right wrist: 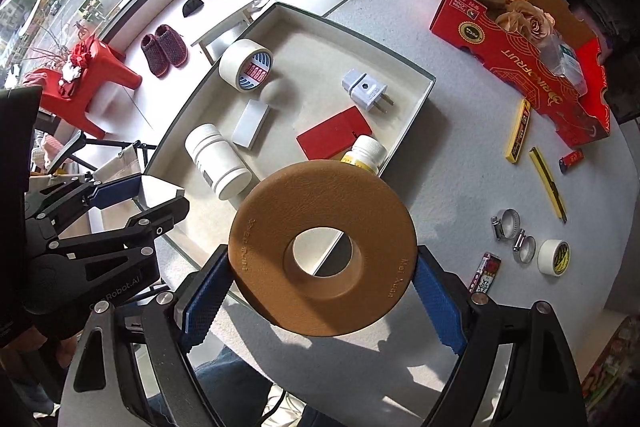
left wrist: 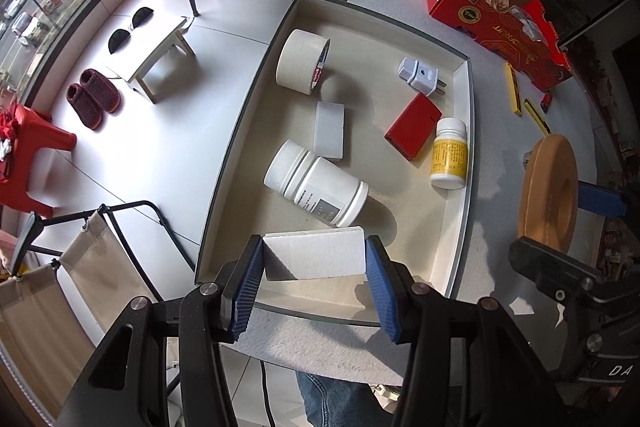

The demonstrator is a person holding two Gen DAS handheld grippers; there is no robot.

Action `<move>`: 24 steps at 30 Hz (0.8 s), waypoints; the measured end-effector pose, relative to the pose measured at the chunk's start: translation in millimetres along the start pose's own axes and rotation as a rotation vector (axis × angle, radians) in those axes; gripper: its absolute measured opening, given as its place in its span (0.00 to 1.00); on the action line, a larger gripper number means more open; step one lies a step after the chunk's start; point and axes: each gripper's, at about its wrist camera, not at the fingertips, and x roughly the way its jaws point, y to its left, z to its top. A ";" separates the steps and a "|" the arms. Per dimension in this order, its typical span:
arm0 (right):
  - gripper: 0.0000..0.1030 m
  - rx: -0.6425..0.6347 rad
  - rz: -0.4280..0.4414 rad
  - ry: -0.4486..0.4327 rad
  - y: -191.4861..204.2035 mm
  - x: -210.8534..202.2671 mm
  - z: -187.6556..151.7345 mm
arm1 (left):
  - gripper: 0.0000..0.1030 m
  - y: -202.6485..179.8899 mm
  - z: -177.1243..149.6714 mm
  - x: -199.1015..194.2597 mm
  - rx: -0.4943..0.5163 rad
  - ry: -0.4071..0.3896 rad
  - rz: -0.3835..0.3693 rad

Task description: Organize rigid objects

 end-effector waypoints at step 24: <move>0.86 0.069 0.017 -0.013 -11.5 11.0 49.2 | 0.53 -4.2 49.1 10.8 0.027 -0.032 0.055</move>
